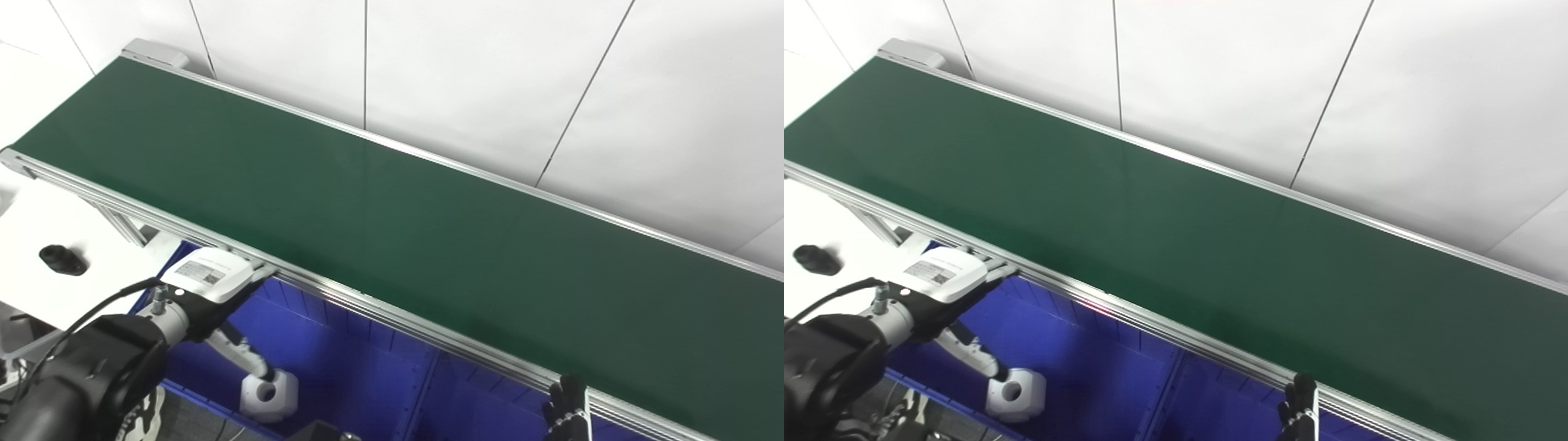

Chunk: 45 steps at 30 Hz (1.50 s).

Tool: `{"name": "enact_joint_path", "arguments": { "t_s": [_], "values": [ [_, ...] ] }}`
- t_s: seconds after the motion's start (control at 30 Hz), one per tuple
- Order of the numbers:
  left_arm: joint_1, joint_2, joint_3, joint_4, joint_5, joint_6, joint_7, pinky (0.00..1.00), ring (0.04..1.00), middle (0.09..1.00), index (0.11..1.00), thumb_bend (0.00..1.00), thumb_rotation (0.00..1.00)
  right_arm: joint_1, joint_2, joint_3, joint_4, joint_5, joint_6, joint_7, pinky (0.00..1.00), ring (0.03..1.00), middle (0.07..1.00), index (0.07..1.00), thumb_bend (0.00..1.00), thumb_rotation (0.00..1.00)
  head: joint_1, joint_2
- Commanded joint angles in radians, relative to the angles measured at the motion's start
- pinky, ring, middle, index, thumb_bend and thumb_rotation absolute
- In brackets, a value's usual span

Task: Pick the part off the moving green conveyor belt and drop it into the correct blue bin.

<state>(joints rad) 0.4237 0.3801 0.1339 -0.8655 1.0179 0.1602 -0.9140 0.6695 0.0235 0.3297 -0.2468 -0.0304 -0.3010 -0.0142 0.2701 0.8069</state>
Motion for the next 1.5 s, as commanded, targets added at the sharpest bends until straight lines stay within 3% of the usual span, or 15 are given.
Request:
{"name": "enact_joint_path", "arguments": {
  "t_s": [0.0, 0.17, 0.2, 0.27, 0.33, 0.43, 0.53, 0.63, 0.67, 0.73, 0.8, 0.87, 0.97, 1.27, 1.47],
  "values": [
    [-0.024, -0.011, 0.026, -0.069, -0.144, 0.074, 0.006, 1.00, 0.962, 0.982, 0.967, 1.00, 0.73, 0.007, 0.012, 0.009, -0.029, -0.007, -0.020, 0.009, 1.00, 0.995, 1.000, 1.000, 0.67, 0.99, -0.022, 0.004],
    [-0.091, -0.089, 0.108, -0.084, -0.636, 0.202, 0.024, 1.00, 0.996, 0.999, 0.998, 1.00, 0.76, 0.012, 0.027, 0.022, -0.033, -0.029, -0.020, 0.002, 1.00, 0.988, 1.000, 1.000, 0.65, 0.97, -0.112, 0.025],
    [-0.099, -0.104, 0.113, -0.084, -0.708, 0.211, 0.035, 1.00, 0.998, 1.000, 0.999, 1.00, 0.78, 0.013, 0.031, 0.024, -0.032, -0.028, -0.022, 0.001, 1.00, 0.986, 1.000, 1.000, 0.66, 0.96, -0.112, 0.025],
    [-0.111, -0.135, 0.114, -0.084, -0.835, 0.229, 0.068, 0.99, 1.000, 1.000, 1.000, 1.00, 0.85, 0.015, 0.047, 0.035, -0.026, -0.040, -0.026, -0.006, 1.00, 0.980, 1.000, 1.000, 0.66, 0.93, -0.187, 0.034],
    [-0.117, -0.190, 0.103, -0.084, -0.902, 0.252, 0.107, 1.00, 1.000, 1.000, 1.000, 1.00, 0.90, 0.015, 0.061, 0.047, -0.020, -0.050, -0.025, -0.011, 1.00, 0.973, 1.000, 1.000, 0.68, 0.91, -0.234, 0.042],
    [-0.094, -0.285, 0.063, -0.084, -0.928, 0.254, 0.199, 1.00, 1.000, 1.000, 1.000, 1.00, 0.96, 0.015, 0.082, 0.061, -0.016, -0.062, -0.014, -0.022, 1.00, 0.960, 1.000, 1.000, 0.72, 0.86, -0.297, 0.060],
    [-0.017, -0.379, -0.009, -0.084, -0.892, 0.243, 0.293, 1.00, 1.000, 1.000, 1.000, 1.00, 0.98, 0.013, 0.108, 0.079, -0.024, -0.093, 0.013, -0.037, 1.00, 0.947, 0.992, 1.000, 0.75, 0.85, -0.427, 0.088],
    [0.073, -0.437, -0.108, -0.032, -0.834, 0.154, 0.378, 1.00, 1.000, 1.000, 1.000, 1.00, 1.00, 0.009, 0.137, 0.094, -0.017, -0.114, 0.020, -0.059, 0.99, 0.933, 0.982, 0.996, 0.74, 0.81, -0.502, 0.103],
    [0.088, -0.437, -0.127, -0.014, -0.828, 0.127, 0.402, 1.00, 1.000, 1.000, 1.000, 1.00, 1.00, 0.008, 0.144, 0.099, -0.014, -0.121, 0.021, -0.066, 0.98, 0.929, 0.980, 0.994, 0.74, 0.80, -0.521, 0.105],
    [0.154, -0.440, -0.185, 0.093, -0.809, 0.005, 0.456, 1.00, 1.000, 1.000, 1.000, 1.00, 1.00, 0.001, 0.160, 0.107, -0.010, -0.142, 0.023, -0.084, 0.97, 0.925, 0.979, 0.992, 0.72, 0.79, -0.551, 0.112],
    [0.185, -0.408, -0.223, 0.192, -0.800, -0.098, 0.486, 1.00, 1.000, 1.000, 1.000, 1.00, 0.99, -0.001, 0.173, 0.115, -0.008, -0.162, 0.032, -0.101, 0.96, 0.924, 0.978, 0.992, 0.72, 0.79, -0.578, 0.110],
    [0.176, -0.376, -0.232, 0.255, -0.803, -0.147, 0.510, 1.00, 1.000, 1.000, 1.000, 1.00, 0.97, -0.005, 0.178, 0.120, -0.005, -0.180, 0.033, -0.115, 0.97, 0.930, 0.985, 0.999, 0.72, 0.81, -0.591, 0.109],
    [0.157, -0.360, -0.236, 0.294, -0.812, -0.161, 0.544, 1.00, 1.000, 1.000, 1.000, 1.00, 0.97, -0.013, 0.181, 0.125, 0.001, -0.203, 0.028, -0.133, 0.98, 0.929, 0.986, 1.000, 0.72, 0.82, -0.608, 0.108],
    [0.115, -0.348, -0.289, 0.296, -0.802, -0.089, 0.584, 1.00, 1.000, 1.000, 1.000, 1.00, 0.98, -0.006, 0.180, 0.126, -0.011, -0.228, 0.059, -0.167, 0.99, 0.934, 0.992, 1.000, 0.74, 0.84, -0.661, 0.126],
    [0.100, -0.372, -0.313, 0.301, -0.829, -0.069, 0.611, 1.00, 1.000, 1.000, 1.000, 1.00, 0.97, -0.011, 0.175, 0.119, -0.016, -0.209, 0.065, -0.173, 0.99, 0.942, 0.993, 1.000, 0.73, 0.82, -0.657, 0.133]
  ]
}}
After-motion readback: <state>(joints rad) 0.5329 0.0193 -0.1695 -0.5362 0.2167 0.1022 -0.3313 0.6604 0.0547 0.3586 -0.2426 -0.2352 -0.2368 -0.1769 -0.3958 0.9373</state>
